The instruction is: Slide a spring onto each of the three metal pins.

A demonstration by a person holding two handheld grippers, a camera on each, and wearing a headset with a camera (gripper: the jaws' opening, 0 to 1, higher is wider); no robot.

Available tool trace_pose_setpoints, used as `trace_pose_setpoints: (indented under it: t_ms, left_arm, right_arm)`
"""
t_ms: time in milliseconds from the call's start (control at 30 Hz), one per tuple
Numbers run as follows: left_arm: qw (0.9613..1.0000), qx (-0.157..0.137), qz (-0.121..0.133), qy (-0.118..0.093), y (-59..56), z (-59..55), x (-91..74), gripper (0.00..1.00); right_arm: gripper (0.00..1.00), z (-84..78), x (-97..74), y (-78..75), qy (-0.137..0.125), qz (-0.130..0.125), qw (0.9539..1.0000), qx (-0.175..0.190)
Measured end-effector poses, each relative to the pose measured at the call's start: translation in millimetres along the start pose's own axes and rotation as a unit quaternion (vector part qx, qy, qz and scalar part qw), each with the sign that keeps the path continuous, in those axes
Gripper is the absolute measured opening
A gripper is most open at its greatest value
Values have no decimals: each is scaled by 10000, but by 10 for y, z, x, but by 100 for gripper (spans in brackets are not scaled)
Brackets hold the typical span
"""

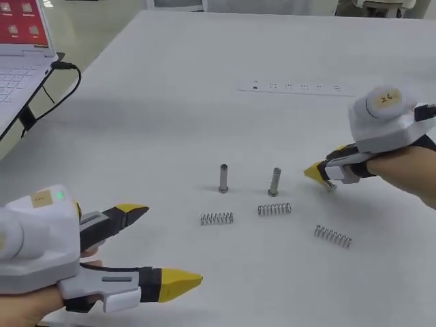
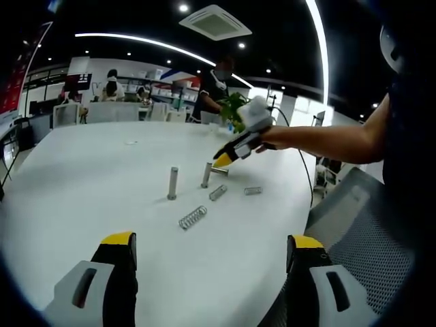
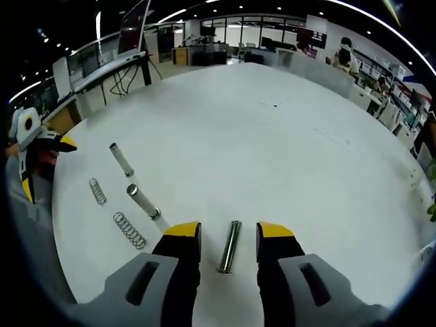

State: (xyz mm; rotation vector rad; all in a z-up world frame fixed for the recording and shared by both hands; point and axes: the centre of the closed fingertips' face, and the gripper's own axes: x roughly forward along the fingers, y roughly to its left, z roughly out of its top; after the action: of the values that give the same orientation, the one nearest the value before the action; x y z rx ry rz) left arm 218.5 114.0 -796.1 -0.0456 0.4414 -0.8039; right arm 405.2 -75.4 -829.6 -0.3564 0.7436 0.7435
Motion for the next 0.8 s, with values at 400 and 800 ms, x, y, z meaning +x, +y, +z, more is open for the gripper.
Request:
trace_pose_setpoints:
  t_ms: [400, 800]
  left_arm:
    - [10000, -14, -20, 2, -3, -3, 2, 87]
    - [10000, -10, -11, 22, -1, -8, -1, 88]
  right_arm:
    - [18, -87, 113, -37, 349, -118, 9993, 71]
    - [15, -115, 161, -42, 459, -122, 9988, 123]
